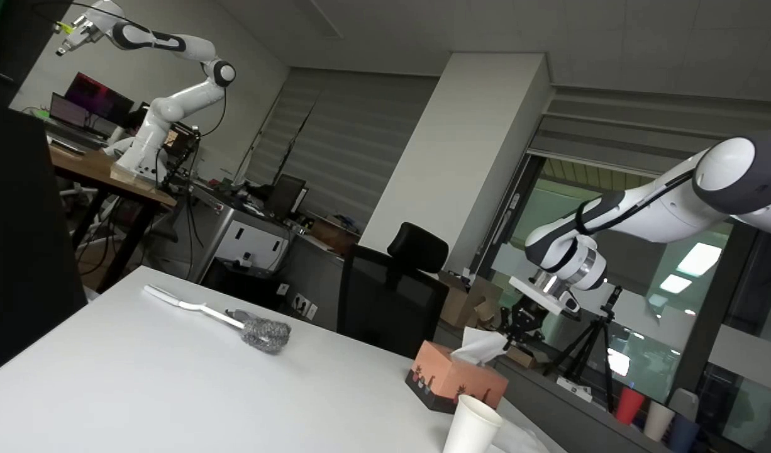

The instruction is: Pull out a tissue from the box and put it on the table

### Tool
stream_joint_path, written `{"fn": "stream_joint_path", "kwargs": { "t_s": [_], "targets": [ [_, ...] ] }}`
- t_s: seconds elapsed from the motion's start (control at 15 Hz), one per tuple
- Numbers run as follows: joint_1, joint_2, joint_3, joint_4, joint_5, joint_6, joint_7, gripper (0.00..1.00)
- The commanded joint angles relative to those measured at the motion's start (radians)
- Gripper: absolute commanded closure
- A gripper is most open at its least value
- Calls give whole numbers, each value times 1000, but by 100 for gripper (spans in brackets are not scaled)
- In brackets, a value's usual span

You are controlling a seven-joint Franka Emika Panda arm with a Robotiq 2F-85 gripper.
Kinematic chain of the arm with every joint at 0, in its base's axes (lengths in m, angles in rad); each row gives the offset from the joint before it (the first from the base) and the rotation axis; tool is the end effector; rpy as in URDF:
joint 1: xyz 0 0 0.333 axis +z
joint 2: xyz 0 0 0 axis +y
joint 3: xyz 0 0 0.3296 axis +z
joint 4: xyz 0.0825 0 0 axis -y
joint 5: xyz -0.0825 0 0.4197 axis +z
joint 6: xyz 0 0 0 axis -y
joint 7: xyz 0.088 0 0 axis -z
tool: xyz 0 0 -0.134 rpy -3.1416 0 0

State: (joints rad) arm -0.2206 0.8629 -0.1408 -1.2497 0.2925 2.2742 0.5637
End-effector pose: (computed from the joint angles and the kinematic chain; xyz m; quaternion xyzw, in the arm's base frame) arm 0.7771 -0.2494 0.2257 -0.8632 0.4929 -0.0778 0.0761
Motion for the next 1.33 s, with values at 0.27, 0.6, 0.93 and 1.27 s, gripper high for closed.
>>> {"fn": "stream_joint_path", "kwargs": {
  "t_s": [0.27, 0.6, 0.93, 1.27],
  "targets": [
    [-39, -118, -39, 116, -59, -313, -77, 100],
    [-72, -174, -63, 133, -119, -524, -187, 100],
    [-88, -97, -98, 184, -258, -729, -263, 100],
    [-69, 55, -130, 272, -410, -847, -257, 100]
  ]
}}
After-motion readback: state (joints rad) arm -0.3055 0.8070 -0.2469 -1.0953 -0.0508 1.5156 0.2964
